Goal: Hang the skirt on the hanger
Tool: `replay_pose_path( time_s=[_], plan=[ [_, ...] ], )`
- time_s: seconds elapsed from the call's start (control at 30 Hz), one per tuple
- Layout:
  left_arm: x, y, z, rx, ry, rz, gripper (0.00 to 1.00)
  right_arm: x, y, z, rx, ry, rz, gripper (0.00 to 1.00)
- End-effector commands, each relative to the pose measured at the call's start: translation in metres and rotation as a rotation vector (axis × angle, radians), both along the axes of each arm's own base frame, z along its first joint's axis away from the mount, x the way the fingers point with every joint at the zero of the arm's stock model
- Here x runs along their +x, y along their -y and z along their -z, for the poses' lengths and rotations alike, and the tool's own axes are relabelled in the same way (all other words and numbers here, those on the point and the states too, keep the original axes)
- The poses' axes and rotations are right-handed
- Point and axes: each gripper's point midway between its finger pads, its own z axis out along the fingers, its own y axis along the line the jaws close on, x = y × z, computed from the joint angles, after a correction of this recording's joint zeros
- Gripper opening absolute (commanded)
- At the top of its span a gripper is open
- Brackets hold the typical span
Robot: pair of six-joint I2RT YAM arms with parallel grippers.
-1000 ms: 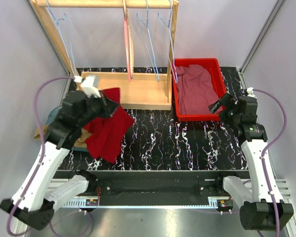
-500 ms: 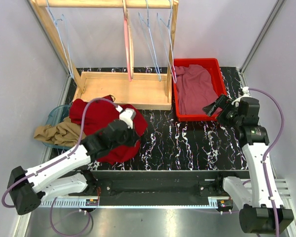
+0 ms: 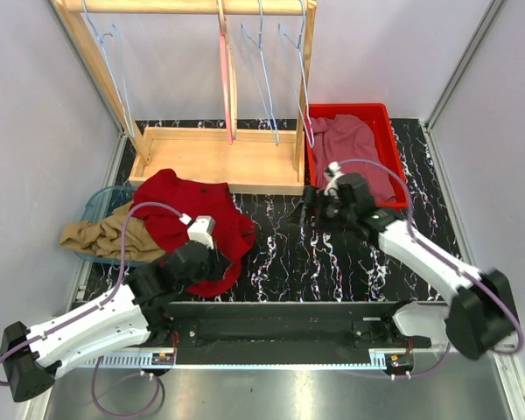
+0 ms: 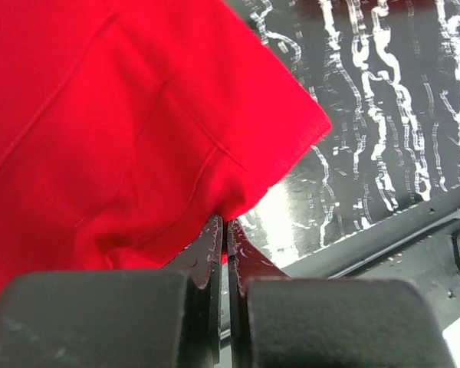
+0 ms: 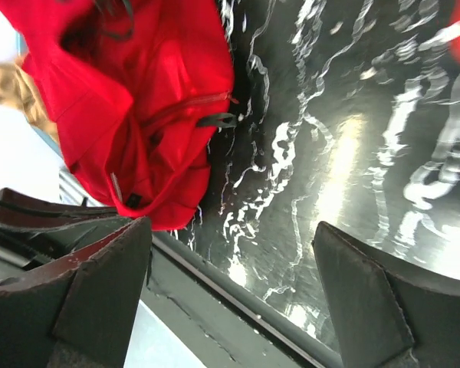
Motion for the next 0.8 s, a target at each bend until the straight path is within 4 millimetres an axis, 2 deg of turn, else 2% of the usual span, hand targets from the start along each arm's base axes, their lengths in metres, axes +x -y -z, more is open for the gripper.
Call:
replay_pose_path(
  time_s=[0.0, 0.03, 0.07, 0.13, 0.2, 0.23, 0.3, 0.33, 0.4, 0.5, 0.57, 0.6, 0.77],
  plan=[
    [-0.003, -0.018, 0.014, 0.026, -0.04, -0.092, 0.0, 0.008, -0.055, 0.016, 0.046, -0.022, -0.056, 0.93],
    [-0.005, -0.02, 0.015, 0.03, -0.045, -0.098, 0.0, 0.009, -0.063, 0.02, 0.041, -0.027, -0.066, 0.91],
    [-0.005, -0.022, 0.016, 0.035, -0.047, -0.103, 0.0, 0.007, -0.073, 0.035, 0.023, -0.052, -0.08, 0.9],
    [-0.005, -0.03, 0.018, 0.051, -0.05, -0.136, 0.0, 0.01, -0.083, 0.048, 0.009, -0.074, -0.085, 0.88],
    [-0.005, -0.032, 0.019, 0.055, -0.047, -0.142, 0.0, 0.008, -0.103, 0.044, 0.046, -0.07, -0.131, 0.85],
    [-0.005, -0.033, 0.019, 0.052, -0.046, -0.142, 0.0, 0.006, -0.108, 0.053, 0.039, -0.095, -0.144, 0.84],
    [-0.005, -0.033, 0.019, 0.049, -0.043, -0.146, 0.0, 0.003, -0.127, 0.048, 0.072, -0.089, -0.184, 0.83],
    [-0.006, -0.034, 0.02, 0.051, -0.045, -0.147, 0.0, 0.001, -0.133, 0.055, 0.067, -0.106, -0.194, 0.83],
    [-0.006, -0.034, 0.022, 0.054, -0.051, -0.149, 0.0, -0.005, -0.145, 0.056, 0.085, -0.116, -0.213, 0.83],
    [-0.007, -0.034, 0.024, 0.055, -0.054, -0.149, 0.0, -0.005, -0.159, 0.059, 0.099, -0.13, -0.224, 0.82],
    [-0.006, -0.034, 0.023, 0.054, -0.054, -0.149, 0.0, -0.011, -0.167, 0.07, 0.082, -0.156, -0.242, 0.81],
    [-0.006, -0.034, 0.022, 0.052, -0.051, -0.15, 0.0, -0.01, -0.172, 0.069, 0.085, -0.157, -0.245, 0.79],
    [-0.004, -0.034, 0.015, 0.041, -0.032, -0.154, 0.0, -0.025, -0.184, 0.091, 0.053, -0.216, -0.263, 0.67]
  ],
)
